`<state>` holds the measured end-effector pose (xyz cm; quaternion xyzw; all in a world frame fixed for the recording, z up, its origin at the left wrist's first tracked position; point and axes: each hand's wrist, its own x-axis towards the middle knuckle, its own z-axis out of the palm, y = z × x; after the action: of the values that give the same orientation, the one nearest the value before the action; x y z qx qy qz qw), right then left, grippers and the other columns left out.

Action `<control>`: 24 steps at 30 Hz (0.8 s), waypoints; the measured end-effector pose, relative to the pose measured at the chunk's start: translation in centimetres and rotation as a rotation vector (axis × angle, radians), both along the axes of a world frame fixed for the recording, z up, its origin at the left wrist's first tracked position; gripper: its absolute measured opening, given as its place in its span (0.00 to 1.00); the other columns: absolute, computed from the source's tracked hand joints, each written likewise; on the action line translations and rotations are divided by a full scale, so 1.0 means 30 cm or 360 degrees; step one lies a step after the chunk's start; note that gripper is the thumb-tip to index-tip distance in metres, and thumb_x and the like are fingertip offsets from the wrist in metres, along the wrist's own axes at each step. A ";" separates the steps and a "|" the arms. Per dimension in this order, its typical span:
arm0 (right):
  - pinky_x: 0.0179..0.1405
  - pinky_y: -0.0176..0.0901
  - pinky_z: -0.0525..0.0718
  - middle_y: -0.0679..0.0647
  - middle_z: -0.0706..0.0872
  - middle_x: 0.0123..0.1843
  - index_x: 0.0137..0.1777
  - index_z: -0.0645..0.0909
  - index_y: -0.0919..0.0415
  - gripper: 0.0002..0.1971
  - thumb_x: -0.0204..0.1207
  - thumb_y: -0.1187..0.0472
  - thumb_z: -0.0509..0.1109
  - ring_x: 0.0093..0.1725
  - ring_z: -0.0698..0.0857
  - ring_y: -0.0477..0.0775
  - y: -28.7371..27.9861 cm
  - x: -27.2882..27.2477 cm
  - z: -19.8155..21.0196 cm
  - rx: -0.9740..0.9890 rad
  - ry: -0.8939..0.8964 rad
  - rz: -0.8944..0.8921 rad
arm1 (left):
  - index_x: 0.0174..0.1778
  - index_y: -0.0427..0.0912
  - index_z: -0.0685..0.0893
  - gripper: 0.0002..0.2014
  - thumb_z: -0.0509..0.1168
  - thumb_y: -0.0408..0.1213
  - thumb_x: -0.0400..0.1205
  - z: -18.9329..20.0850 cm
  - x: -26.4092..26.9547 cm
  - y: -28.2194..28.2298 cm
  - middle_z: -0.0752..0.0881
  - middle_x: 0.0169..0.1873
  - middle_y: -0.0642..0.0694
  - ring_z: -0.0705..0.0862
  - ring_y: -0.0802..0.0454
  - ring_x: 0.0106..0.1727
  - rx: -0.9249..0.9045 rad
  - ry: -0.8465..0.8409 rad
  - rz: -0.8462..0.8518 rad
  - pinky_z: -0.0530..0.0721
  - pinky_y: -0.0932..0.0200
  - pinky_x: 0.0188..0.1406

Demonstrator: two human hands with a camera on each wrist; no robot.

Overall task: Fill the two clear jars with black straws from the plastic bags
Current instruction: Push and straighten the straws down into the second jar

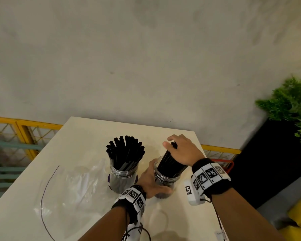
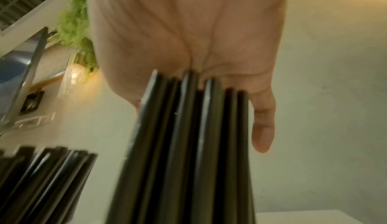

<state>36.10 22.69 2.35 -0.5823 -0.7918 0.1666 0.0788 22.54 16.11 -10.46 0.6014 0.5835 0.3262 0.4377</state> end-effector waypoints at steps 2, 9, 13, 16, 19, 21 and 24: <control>0.67 0.55 0.76 0.56 0.79 0.66 0.68 0.79 0.49 0.23 0.84 0.37 0.55 0.68 0.78 0.59 0.002 0.020 0.029 0.0041 0.0126 -0.0027 | 0.85 0.55 0.41 0.67 0.84 0.49 0.60 0.006 0.001 -0.007 0.73 0.79 0.50 0.72 0.47 0.80 -0.0029 0.0026 0.0001 0.70 0.53 0.78; 0.59 0.50 0.81 0.53 0.82 0.56 0.58 0.84 0.55 0.11 0.82 0.50 0.67 0.58 0.83 0.54 -0.117 0.021 0.160 0.0749 0.0391 0.0088 | 0.78 0.46 0.69 0.36 0.76 0.47 0.75 0.151 -0.074 -0.206 0.80 0.71 0.49 0.80 0.54 0.69 0.0122 0.0267 0.0161 0.78 0.59 0.71; 0.62 0.52 0.80 0.47 0.79 0.62 0.64 0.80 0.49 0.19 0.79 0.41 0.66 0.62 0.79 0.50 -0.265 -0.167 0.166 0.0617 0.0280 0.0390 | 0.40 0.46 0.85 0.08 0.77 0.43 0.75 0.198 -0.226 -0.335 0.90 0.31 0.50 0.85 0.58 0.34 0.0280 0.0279 0.0530 0.78 0.76 0.31; 0.72 0.65 0.71 0.50 0.68 0.77 0.76 0.68 0.44 0.34 0.72 0.31 0.65 0.77 0.68 0.58 -0.309 -0.344 0.071 0.0484 -0.0120 0.0559 | 0.40 0.43 0.81 0.11 0.78 0.39 0.73 0.185 -0.313 -0.355 0.83 0.26 0.50 0.77 0.58 0.25 0.0273 0.0265 0.0746 0.77 0.72 0.29; 0.76 0.81 0.55 0.56 0.54 0.87 0.83 0.55 0.39 0.45 0.68 0.24 0.63 0.86 0.50 0.68 -0.257 -0.471 -0.016 0.0428 -0.0378 0.0604 | 0.47 0.45 0.80 0.13 0.77 0.37 0.72 0.145 -0.344 -0.343 0.82 0.30 0.50 0.76 0.59 0.28 0.0225 0.0277 0.0766 0.77 0.70 0.28; 0.75 0.83 0.51 0.55 0.50 0.88 0.83 0.53 0.36 0.46 0.67 0.23 0.62 0.87 0.48 0.69 -0.193 -0.515 -0.033 0.0275 -0.0452 0.0540 | 0.47 0.45 0.78 0.16 0.78 0.38 0.72 0.114 -0.358 -0.322 0.82 0.30 0.52 0.78 0.59 0.29 0.0209 0.0235 0.0809 0.75 0.70 0.25; 0.69 0.72 0.72 0.56 0.69 0.77 0.73 0.68 0.41 0.30 0.73 0.31 0.62 0.77 0.69 0.67 -0.123 -0.530 -0.017 0.0075 -0.0364 0.0414 | 0.52 0.48 0.73 0.21 0.78 0.42 0.71 0.087 -0.367 -0.282 0.82 0.39 0.53 0.80 0.57 0.38 0.0187 0.0214 0.0827 0.73 0.71 0.30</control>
<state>20.19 18.99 1.84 -0.4882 -0.8679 0.0894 -0.0202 11.53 7.66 -7.87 0.4763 0.7260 0.4201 0.2640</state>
